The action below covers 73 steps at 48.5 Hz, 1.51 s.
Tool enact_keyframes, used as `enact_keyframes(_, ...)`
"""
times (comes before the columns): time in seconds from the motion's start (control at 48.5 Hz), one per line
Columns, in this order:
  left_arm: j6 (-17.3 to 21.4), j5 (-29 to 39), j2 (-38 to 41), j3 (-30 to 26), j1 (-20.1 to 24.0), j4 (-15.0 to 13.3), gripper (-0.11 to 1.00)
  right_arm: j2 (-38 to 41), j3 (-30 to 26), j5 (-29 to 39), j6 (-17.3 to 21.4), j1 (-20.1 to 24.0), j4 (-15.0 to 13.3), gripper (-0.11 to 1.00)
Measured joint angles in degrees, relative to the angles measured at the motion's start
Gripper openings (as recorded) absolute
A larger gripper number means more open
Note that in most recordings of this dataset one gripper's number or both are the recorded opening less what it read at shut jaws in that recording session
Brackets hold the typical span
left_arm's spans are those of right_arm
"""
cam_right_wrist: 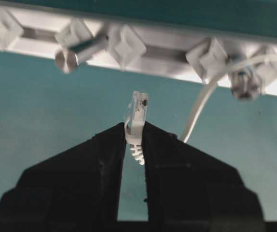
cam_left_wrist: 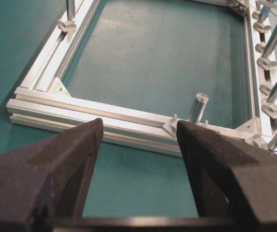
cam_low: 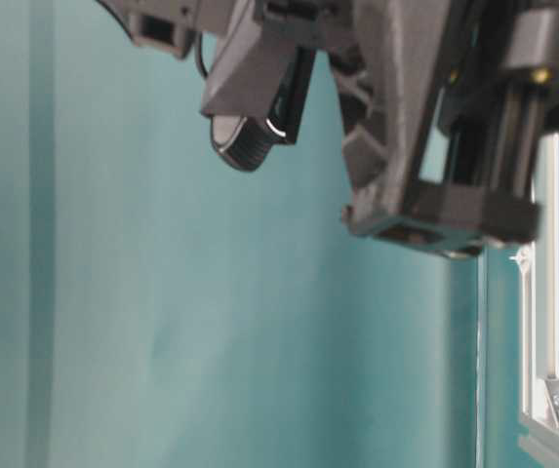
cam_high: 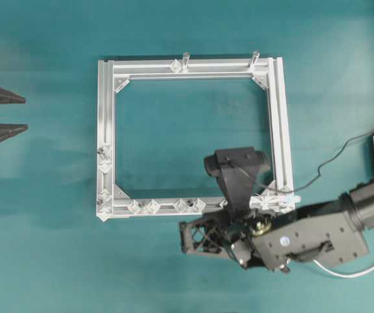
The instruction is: Move the cable alternately left and right between 8 closely spaced pins so it hooks onto each one.
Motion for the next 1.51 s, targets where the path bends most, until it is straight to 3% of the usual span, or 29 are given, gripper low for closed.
enact_keyframes(0.536,0.0,0.0,0.0,0.0,0.0,0.0,0.65,2.6,-3.3,0.6,0.2,1.1,-0.1,0.14)
enact_keyframes(0.928,0.0,0.0,0.0,0.0,-0.1,0.1,0.65,5.5,-7.8,0.5,-0.3,0.7,-2.4,0.14)
enact_keyframes(1.505,0.0,0.0,-0.1,0.0,0.0,0.1,0.65,9.5,-13.5,-0.7,-5.5,-2.4,-2.5,0.14)
